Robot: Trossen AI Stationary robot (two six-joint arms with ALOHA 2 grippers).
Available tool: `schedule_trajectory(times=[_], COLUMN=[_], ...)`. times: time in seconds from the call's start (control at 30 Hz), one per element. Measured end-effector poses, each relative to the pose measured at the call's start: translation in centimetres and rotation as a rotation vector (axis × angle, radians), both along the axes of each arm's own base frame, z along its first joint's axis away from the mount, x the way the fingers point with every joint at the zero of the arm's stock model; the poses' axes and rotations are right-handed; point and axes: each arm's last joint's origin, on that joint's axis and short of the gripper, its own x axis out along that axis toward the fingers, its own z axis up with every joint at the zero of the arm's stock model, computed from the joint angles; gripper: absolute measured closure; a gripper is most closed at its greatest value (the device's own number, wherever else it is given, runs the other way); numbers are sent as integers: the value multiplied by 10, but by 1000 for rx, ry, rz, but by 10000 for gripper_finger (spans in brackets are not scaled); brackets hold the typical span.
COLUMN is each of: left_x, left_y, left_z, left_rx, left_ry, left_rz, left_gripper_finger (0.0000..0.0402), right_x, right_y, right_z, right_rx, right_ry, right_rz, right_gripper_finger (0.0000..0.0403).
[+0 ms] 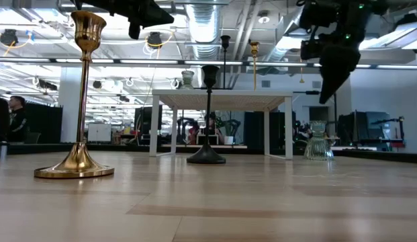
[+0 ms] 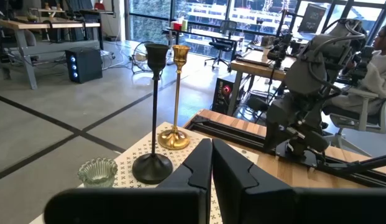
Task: Pick & Place candle stick holders
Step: Align the transparent candle holder with the transparent candle holder on the shelf
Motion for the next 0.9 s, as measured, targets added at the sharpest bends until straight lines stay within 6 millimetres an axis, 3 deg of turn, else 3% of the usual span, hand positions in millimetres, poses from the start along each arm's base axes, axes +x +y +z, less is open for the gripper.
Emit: schedule_trajectory(times=[0.53, 0.9], left_x=[0, 0], left_y=[0, 0], left_z=[0, 0], left_rx=[0, 0], left_ry=[0, 1], left_rz=[0, 0], left_gripper_finger=[390, 390], right_x=[7, 6], right_y=[-16, -7], right_z=[-13, -21], right_rx=[-44, -38], right_ry=[47, 87], right_rz=[-39, 28], right_gripper_finger=[403, 403])
